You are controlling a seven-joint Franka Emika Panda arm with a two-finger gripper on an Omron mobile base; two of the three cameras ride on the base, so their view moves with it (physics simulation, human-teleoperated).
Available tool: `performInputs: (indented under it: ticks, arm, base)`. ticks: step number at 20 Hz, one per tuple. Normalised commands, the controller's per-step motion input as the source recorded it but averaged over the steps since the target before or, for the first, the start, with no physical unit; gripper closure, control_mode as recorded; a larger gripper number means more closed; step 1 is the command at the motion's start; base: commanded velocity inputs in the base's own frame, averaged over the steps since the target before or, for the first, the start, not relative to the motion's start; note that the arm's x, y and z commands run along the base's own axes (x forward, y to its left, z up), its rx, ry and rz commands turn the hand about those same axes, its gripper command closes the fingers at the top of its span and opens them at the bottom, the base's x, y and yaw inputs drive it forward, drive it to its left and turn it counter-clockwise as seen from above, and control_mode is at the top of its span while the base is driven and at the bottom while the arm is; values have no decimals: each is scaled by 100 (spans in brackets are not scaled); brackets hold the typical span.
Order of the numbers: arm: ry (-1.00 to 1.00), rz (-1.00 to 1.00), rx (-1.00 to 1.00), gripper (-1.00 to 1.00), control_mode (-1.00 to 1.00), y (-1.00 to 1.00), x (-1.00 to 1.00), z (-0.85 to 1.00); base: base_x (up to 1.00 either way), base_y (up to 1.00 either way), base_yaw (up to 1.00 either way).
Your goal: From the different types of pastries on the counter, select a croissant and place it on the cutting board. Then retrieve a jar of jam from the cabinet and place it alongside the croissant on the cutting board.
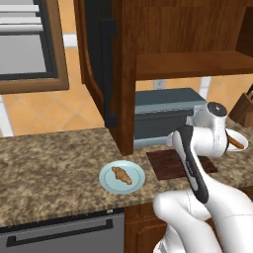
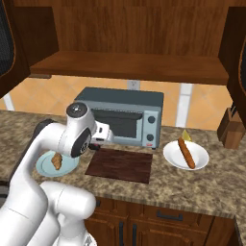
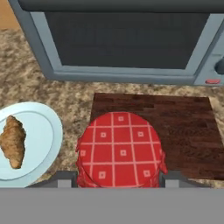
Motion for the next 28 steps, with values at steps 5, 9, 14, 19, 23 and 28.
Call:
performInputs:
  ticks: [5, 9, 14, 19, 23, 28]
  arm:
    - [11, 0, 5, 100, -100, 6, 0, -18]
    - [9, -2, 5, 100, -100, 0, -19, -44]
    - [3, -2, 3, 100, -100, 1, -31, -35]
    - [0, 0, 0, 100, -100, -5, 36, -17]
    - [5, -1, 1, 100, -100, 1, 1, -48]
    - [4, 0, 0, 100, -100, 6, 9, -29]
  base:
    - [0, 0, 0]
    - [0, 0, 0]
    - [0, 0, 0]
    - [0, 0, 0]
    - [0, 0, 0]
    - [0, 0, 0]
